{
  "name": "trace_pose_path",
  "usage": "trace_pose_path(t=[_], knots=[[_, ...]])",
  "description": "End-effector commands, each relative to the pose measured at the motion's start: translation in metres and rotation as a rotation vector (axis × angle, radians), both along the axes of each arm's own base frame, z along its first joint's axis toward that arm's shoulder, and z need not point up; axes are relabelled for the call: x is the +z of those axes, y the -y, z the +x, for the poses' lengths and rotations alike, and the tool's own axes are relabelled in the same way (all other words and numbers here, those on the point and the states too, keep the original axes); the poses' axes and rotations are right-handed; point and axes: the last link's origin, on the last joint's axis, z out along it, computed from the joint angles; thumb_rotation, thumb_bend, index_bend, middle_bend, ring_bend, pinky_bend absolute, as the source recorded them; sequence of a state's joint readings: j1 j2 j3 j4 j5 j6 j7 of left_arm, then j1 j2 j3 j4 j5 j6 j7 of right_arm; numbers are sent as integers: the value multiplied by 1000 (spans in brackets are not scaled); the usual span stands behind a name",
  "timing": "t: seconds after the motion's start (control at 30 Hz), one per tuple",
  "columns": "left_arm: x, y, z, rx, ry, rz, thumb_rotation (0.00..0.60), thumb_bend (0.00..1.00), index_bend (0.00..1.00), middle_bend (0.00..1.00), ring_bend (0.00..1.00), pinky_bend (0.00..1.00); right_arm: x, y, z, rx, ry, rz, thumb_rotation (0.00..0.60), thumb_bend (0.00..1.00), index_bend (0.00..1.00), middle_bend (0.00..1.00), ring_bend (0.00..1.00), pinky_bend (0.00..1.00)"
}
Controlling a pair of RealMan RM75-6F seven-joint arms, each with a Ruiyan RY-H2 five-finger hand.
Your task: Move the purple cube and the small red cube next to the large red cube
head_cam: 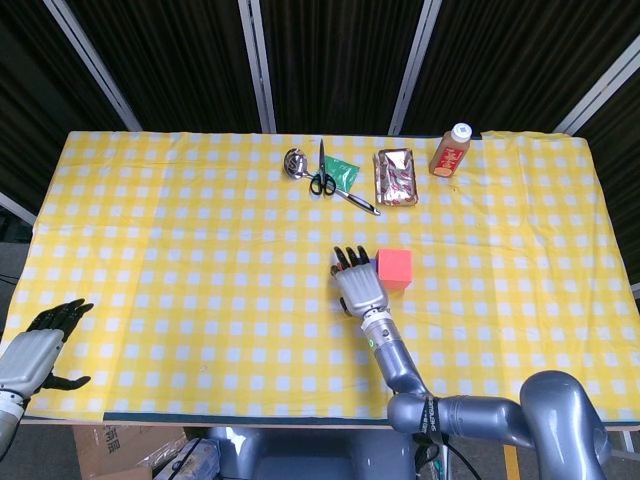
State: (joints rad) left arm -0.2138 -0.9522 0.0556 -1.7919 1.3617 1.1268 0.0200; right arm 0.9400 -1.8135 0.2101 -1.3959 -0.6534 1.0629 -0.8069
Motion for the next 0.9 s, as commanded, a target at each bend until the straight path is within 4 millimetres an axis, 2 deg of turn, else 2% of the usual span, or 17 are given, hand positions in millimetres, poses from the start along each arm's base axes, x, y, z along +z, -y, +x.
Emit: trace_pose_path(t=[0.03,0.67,0.9], knots=[[0,0,0,5,6,-1,600,46,0,0,0,68,1,0,-1,-1,-3,-1,600,468,316,0,0,0],[-1,0,1,2,5,-7,600,46,0,0,0,69,8,0,-7,-14,-36,-15,600,468,324,0,0,0],[-1,0,1,1,6,-6,600,46,0,0,0,68,7,-7,-1,-5,-4,8,600,468,324,0,0,0]])
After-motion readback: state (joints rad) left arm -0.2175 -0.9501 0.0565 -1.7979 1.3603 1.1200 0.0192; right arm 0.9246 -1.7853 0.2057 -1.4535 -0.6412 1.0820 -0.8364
